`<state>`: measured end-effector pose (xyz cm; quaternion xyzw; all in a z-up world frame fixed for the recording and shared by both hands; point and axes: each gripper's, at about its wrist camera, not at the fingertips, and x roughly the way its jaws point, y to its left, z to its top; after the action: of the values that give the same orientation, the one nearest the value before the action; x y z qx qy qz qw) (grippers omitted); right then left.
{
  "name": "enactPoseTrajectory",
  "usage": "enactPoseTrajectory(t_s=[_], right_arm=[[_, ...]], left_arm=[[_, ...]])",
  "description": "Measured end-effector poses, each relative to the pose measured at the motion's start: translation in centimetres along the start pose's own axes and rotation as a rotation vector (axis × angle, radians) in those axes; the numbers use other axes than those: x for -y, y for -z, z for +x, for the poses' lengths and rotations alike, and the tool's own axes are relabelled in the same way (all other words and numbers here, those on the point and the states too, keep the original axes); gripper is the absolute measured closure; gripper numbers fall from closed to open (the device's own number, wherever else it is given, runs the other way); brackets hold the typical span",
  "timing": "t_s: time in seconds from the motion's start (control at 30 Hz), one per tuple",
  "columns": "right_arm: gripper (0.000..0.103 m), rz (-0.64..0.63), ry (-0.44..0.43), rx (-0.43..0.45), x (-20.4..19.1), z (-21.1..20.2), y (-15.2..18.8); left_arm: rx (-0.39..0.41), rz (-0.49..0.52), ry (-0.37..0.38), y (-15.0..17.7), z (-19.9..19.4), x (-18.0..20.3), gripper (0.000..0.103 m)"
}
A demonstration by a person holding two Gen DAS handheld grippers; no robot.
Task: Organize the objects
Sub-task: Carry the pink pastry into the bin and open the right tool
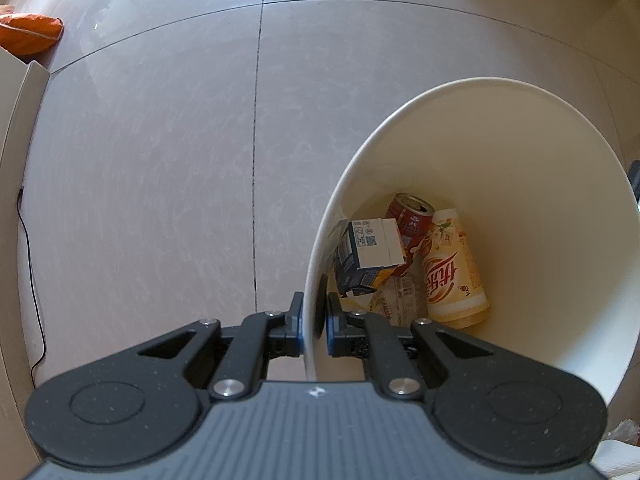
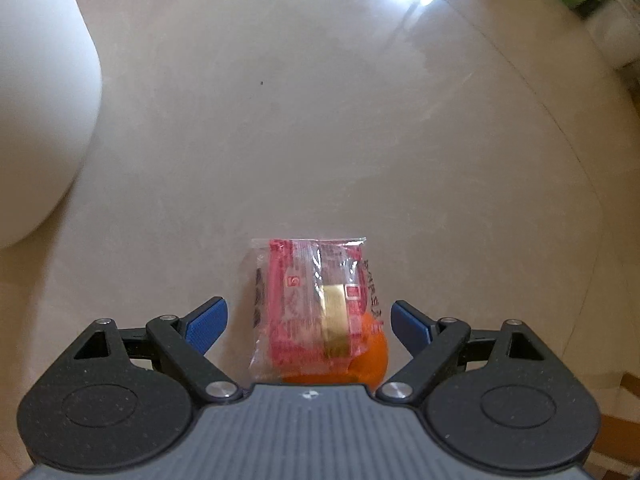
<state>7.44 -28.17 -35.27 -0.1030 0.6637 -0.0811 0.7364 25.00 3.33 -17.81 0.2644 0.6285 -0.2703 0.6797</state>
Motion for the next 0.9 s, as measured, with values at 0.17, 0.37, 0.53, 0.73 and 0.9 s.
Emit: enactPoseTrajectory(t_s=[0.17,0.37,0.53,0.73,0.9], right_arm=[[0.011,0.034,-0.046,-0.056,0.9,1.6,-0.8],[0.011,0.070,-0.077,-0.093,1.8,2.2,-1.5],[0.014,0.107,-0.098,-0.112,2.7,2.6,-2.2],[0.038,0.119,-0.107,-0.123,3.9,1.9,-2.6],[0.041,0.138,-0.110,-0.113,4.4,0.1,-2.9]], left_arm=[[-0.001,0.004,-0.001,-0.1,-0.1,-0.1,0.095],[0.000,0.003,-0.001,-0.1,-0.1,0.0,0.095],[0.001,0.006,-0.002,0.0,-0.1,0.0,0.095],[0.001,-0.002,-0.002,0.0,-0.1,0.0,0.095],[0.001,0.000,-0.002,0.1,-0.1,0.0,0.095]])
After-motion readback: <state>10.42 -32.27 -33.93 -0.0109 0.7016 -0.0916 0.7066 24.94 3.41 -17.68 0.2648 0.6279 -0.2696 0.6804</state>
